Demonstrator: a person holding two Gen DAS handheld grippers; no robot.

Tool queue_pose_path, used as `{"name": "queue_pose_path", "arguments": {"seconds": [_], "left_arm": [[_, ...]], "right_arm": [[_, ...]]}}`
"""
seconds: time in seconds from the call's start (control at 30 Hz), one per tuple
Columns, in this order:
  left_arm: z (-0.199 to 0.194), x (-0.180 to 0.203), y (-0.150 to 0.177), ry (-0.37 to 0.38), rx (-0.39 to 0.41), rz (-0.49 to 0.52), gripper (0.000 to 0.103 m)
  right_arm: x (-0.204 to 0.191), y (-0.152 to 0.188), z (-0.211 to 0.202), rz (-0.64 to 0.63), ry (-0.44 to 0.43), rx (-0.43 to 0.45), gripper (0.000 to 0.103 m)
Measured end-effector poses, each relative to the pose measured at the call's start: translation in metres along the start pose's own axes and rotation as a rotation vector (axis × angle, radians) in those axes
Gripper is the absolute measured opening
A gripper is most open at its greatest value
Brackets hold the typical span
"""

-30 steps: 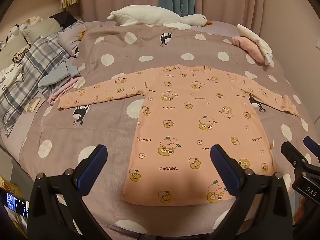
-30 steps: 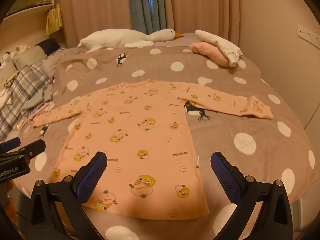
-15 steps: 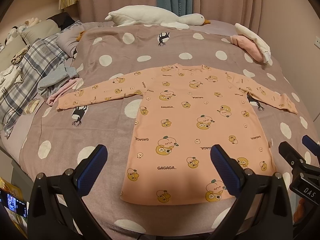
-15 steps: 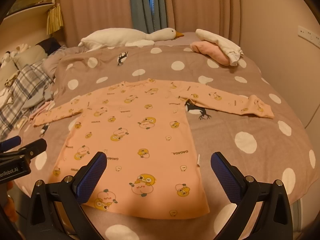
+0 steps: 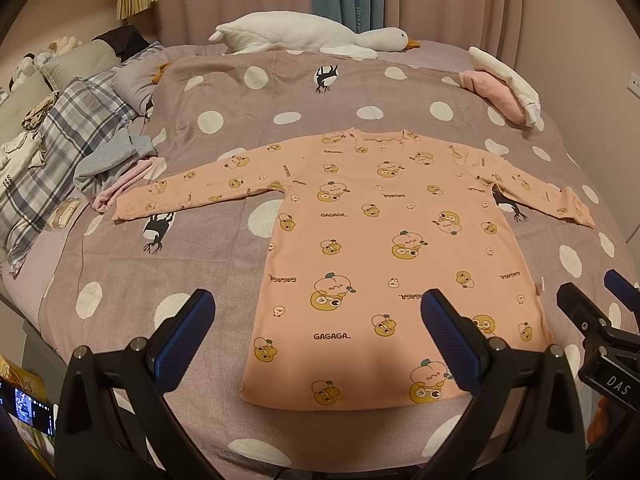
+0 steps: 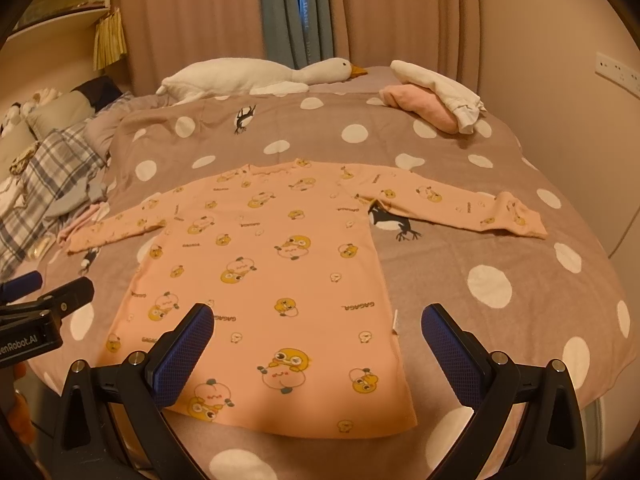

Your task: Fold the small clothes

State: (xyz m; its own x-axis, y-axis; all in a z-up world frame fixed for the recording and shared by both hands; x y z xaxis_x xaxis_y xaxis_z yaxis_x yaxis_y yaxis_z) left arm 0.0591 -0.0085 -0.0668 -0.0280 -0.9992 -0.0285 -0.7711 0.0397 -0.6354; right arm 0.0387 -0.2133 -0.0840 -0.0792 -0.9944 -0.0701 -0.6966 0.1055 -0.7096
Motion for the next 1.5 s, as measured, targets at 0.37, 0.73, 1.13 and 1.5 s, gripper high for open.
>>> {"name": "queue_pose_path", "arguments": {"seconds": [0.37,0.73,1.13,1.5], "left_arm": [[-0.0002,0.0009,0.0002,0.0,-0.001,0.001,0.103],[-0.0012,0.0029,-0.0009,0.0,0.0,0.001,0.103],[-0.0025,0.0055,-0.0029,0.002,-0.003,0.004,0.103],[-0.0017,0.0052,-0.0028,0.006,-0.004,0.006,0.103]], "right_arm": [[-0.0001,0.0001,-0.0001,-0.001,0.001,0.002,0.103],[-0.0009,0.0021,-0.0003,-0.001,0.001,0.003,0.103],[-0.001,0.0021,-0.0004,-0.003,0.001,0.003,0.103],[-0.0003,0.0036,-0.0013,-0.002,0.003,0.003,0.103]]}}
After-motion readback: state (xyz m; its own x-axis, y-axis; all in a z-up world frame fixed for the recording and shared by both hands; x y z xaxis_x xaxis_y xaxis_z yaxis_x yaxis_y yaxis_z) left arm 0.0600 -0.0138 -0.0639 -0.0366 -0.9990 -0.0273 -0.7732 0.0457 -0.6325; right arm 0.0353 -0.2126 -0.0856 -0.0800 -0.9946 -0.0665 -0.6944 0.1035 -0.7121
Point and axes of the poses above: each gripper's, at about its wrist camera, not at the fingertips, and z roughly the way its jaws point, x to its right, y to its underside, the point moved 9 cm from there along z, roughly the way its jaws point, and after that the axes turned 3 degrees about -x, right-handed, at the moved point
